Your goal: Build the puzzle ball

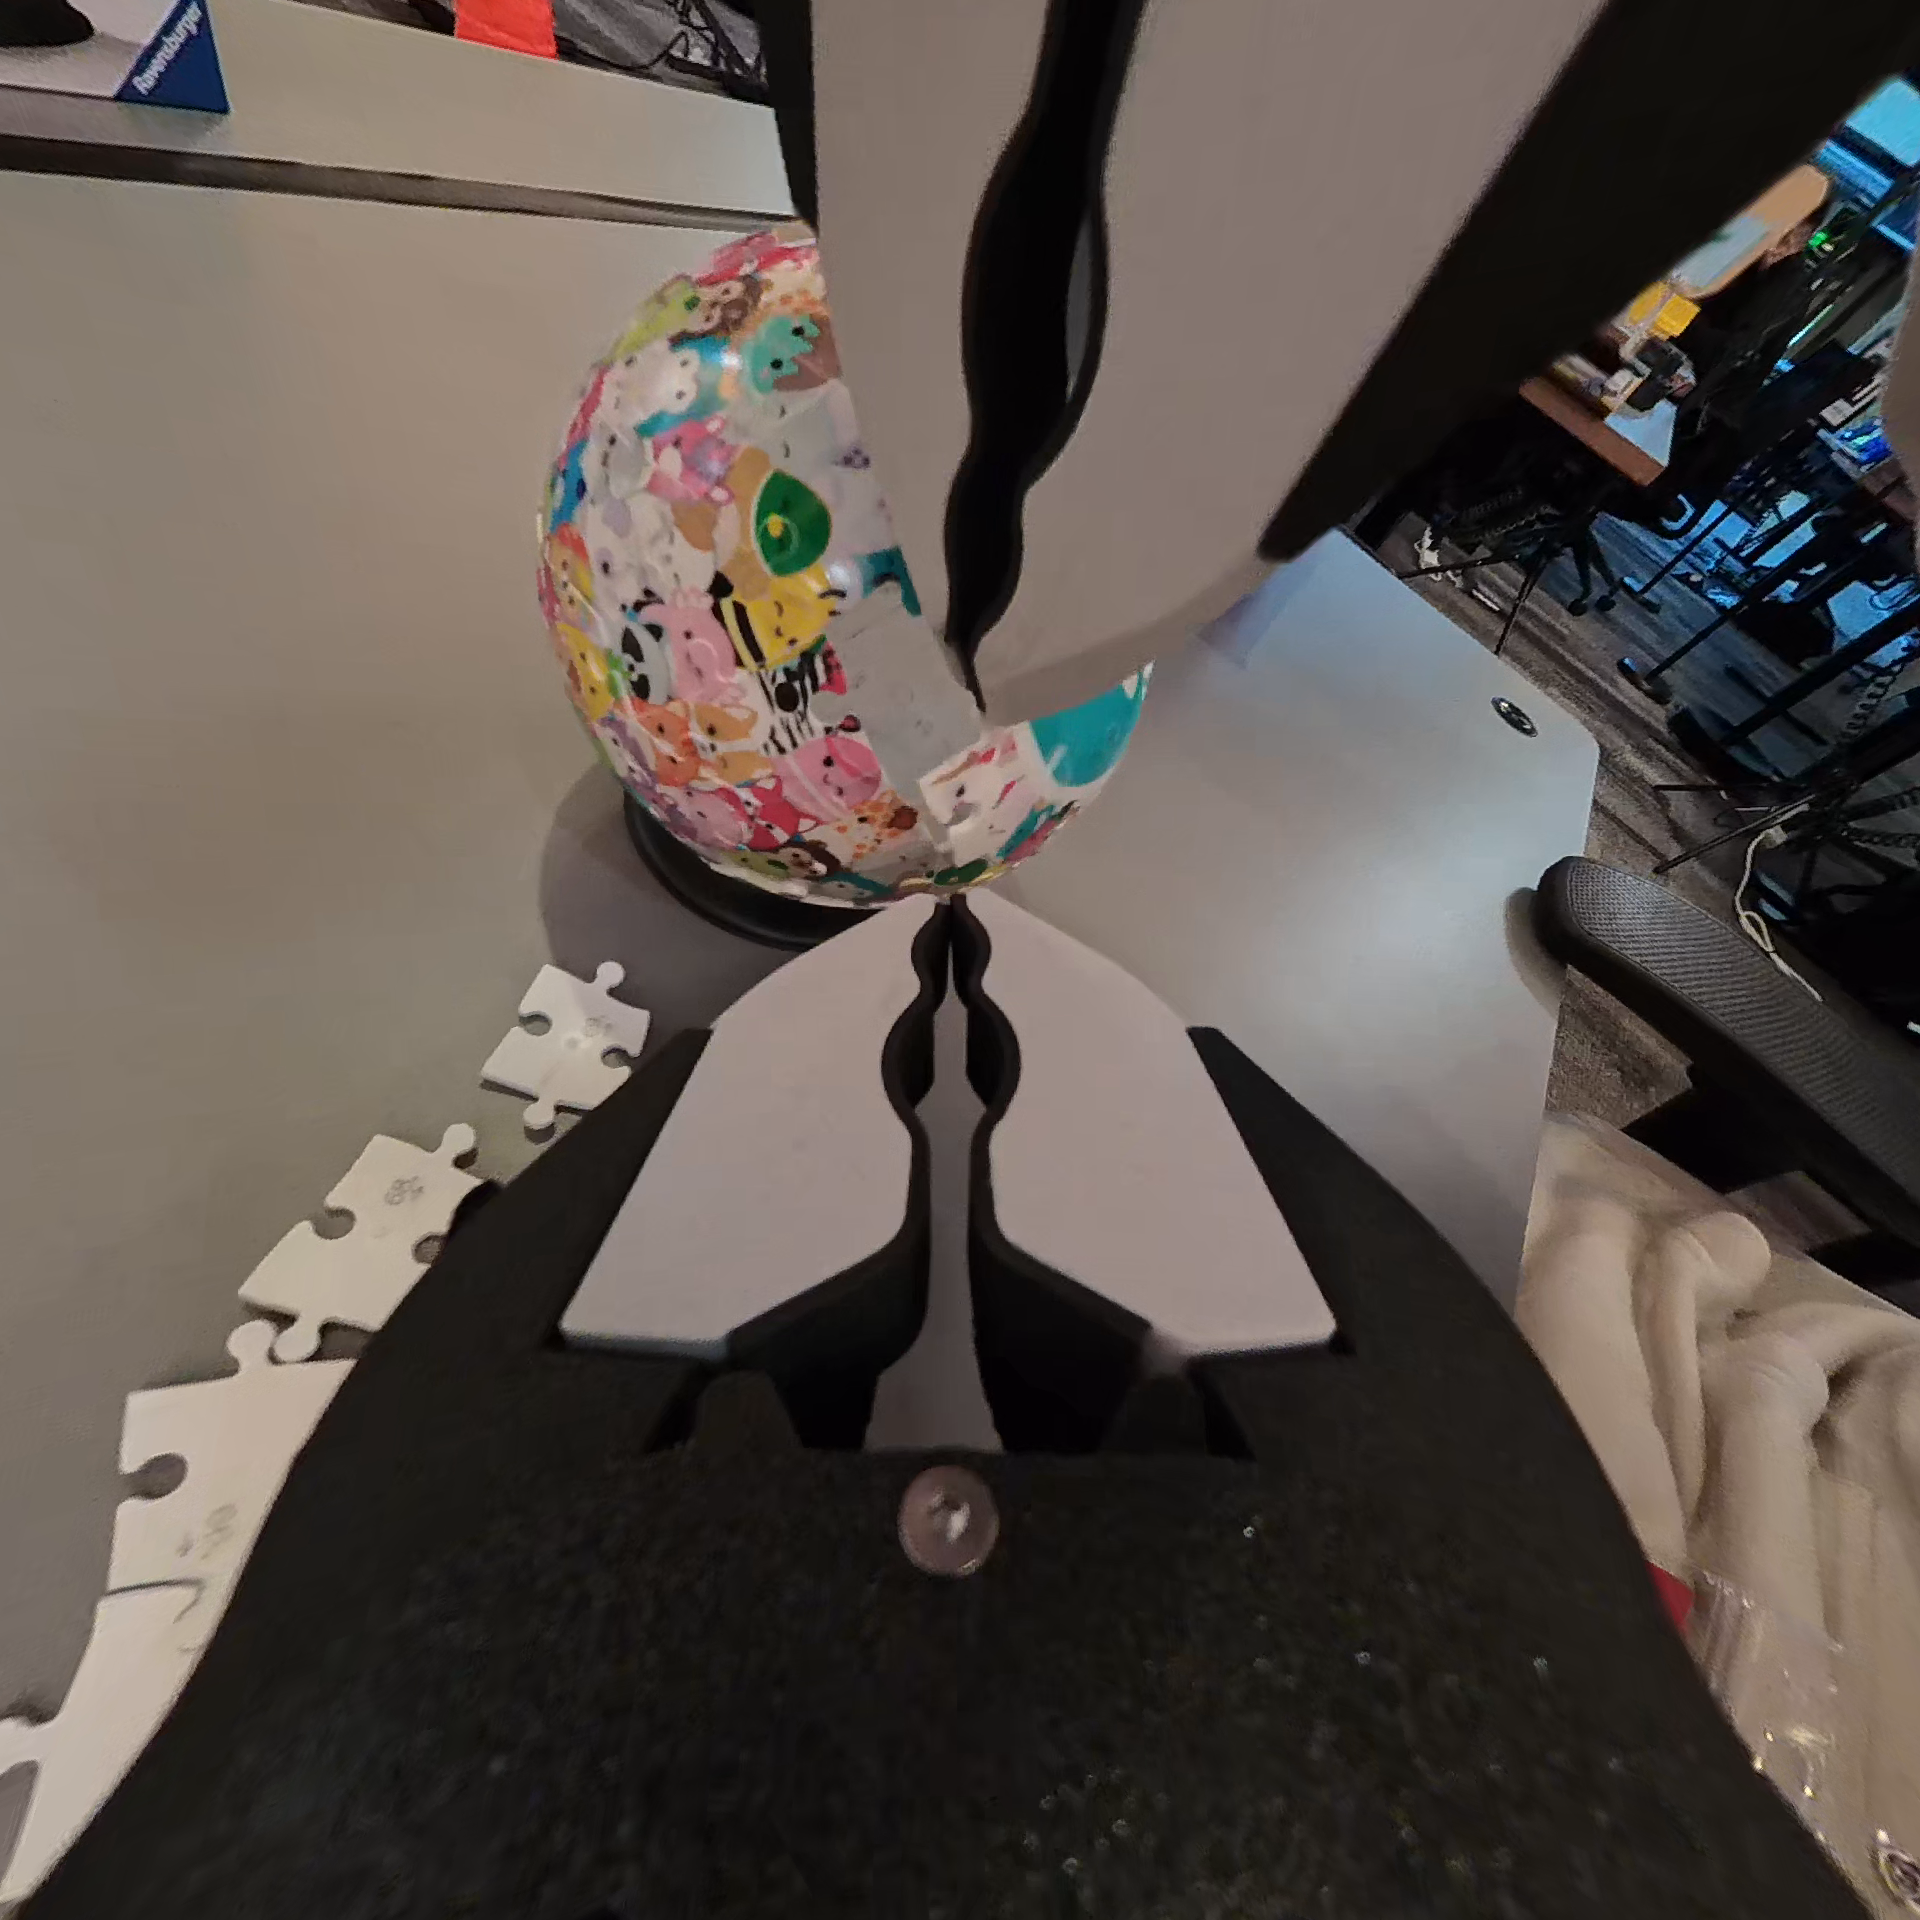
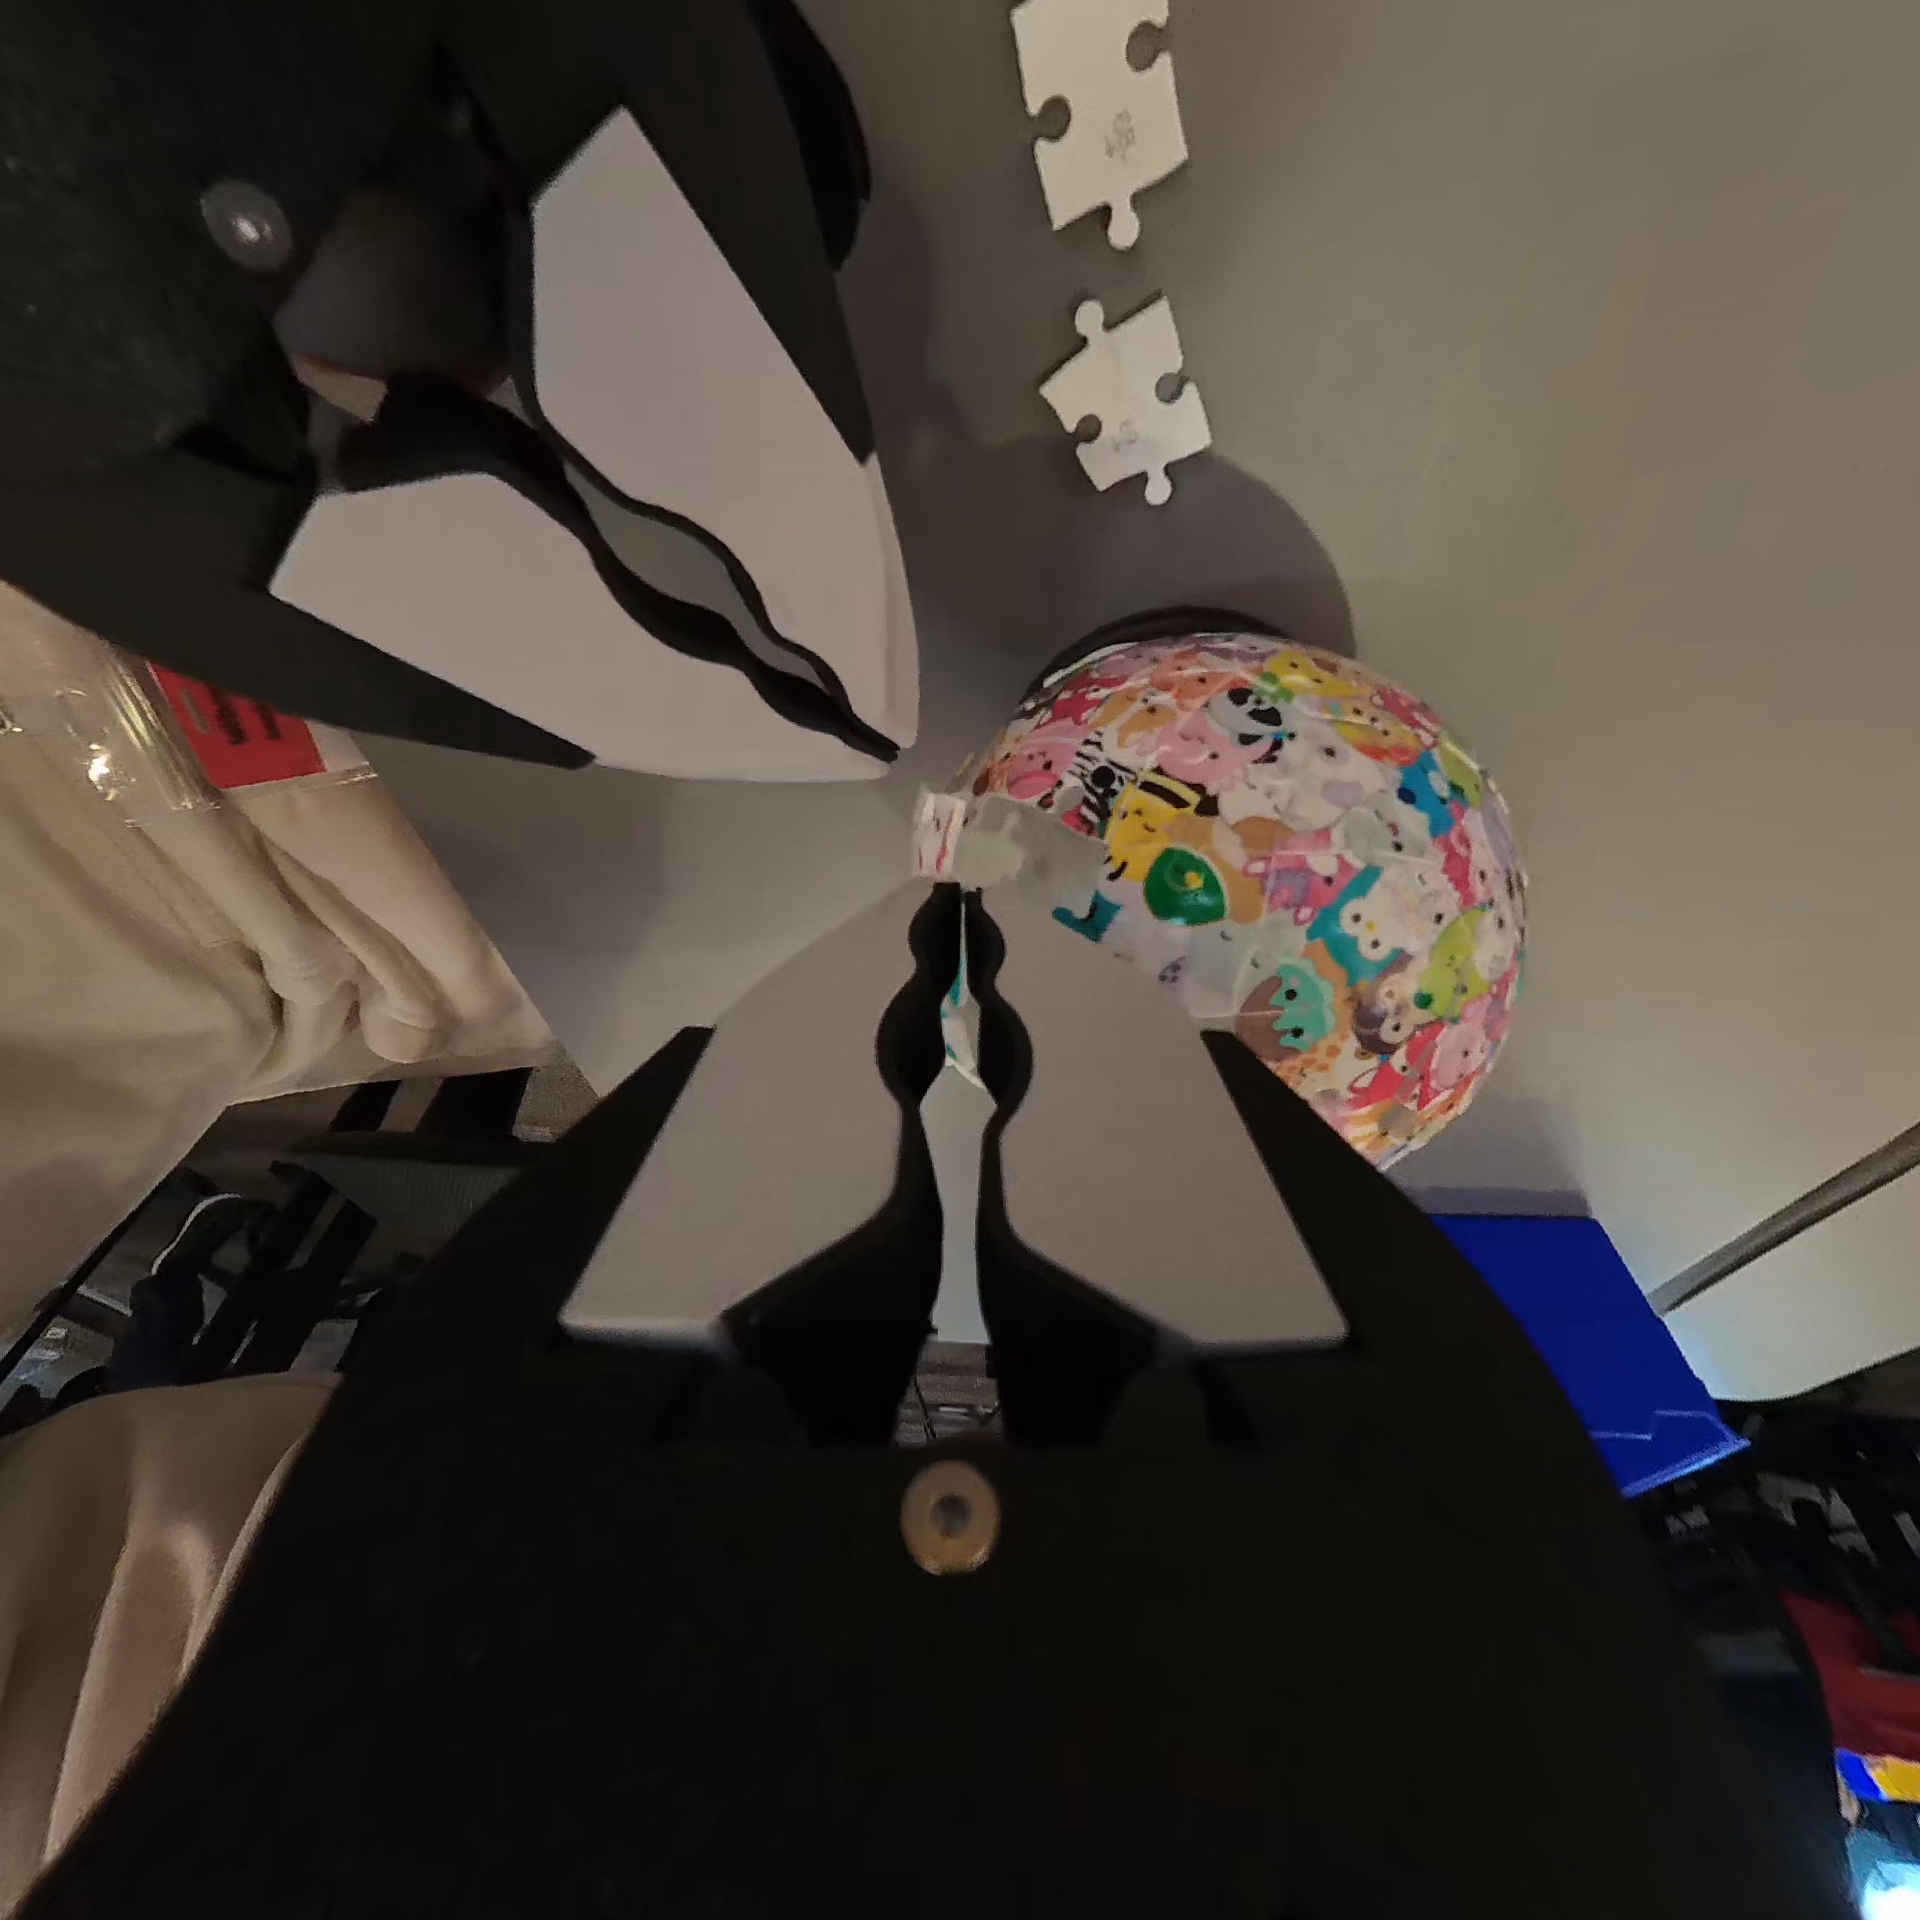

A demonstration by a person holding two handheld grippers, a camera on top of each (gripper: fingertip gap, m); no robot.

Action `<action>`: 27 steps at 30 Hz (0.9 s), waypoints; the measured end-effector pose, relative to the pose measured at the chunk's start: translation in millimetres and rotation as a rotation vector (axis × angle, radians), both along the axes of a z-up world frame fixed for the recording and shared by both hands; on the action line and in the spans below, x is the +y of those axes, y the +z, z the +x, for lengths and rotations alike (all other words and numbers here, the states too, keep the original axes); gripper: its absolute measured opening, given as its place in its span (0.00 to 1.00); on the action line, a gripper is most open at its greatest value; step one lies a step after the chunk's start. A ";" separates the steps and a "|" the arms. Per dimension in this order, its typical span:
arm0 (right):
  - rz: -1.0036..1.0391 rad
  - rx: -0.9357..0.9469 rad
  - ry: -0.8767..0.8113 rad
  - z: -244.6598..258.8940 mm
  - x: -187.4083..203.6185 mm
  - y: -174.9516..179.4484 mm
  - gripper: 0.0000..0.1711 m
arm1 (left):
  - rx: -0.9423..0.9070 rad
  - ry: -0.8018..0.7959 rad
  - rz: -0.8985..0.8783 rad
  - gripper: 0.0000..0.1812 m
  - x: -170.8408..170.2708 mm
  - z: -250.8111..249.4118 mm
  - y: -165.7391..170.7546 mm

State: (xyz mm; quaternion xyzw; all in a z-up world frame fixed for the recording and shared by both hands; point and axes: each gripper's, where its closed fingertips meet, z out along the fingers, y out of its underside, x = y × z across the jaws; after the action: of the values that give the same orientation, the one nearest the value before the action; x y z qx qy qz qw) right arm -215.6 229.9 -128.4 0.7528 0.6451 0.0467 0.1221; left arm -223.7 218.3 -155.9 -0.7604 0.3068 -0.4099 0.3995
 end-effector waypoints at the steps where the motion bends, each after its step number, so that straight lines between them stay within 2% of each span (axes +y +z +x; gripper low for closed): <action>1: 0.005 -0.007 -0.001 0.2 -0.5 -0.1 0.01 | 0.002 0.003 0.003 0.00 0.6 1.0 -0.1; 27: 0.045 -0.038 0.020 2.7 2.8 -1.3 0.01 | -0.029 -0.040 0.011 0.00 -3.8 16.1 3.1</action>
State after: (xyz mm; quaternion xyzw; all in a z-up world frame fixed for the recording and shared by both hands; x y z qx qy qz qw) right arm -212.8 232.7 -129.6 0.7480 0.6488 0.0769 0.1169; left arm -207.6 214.5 -152.8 -0.7460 0.3185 -0.4270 0.3996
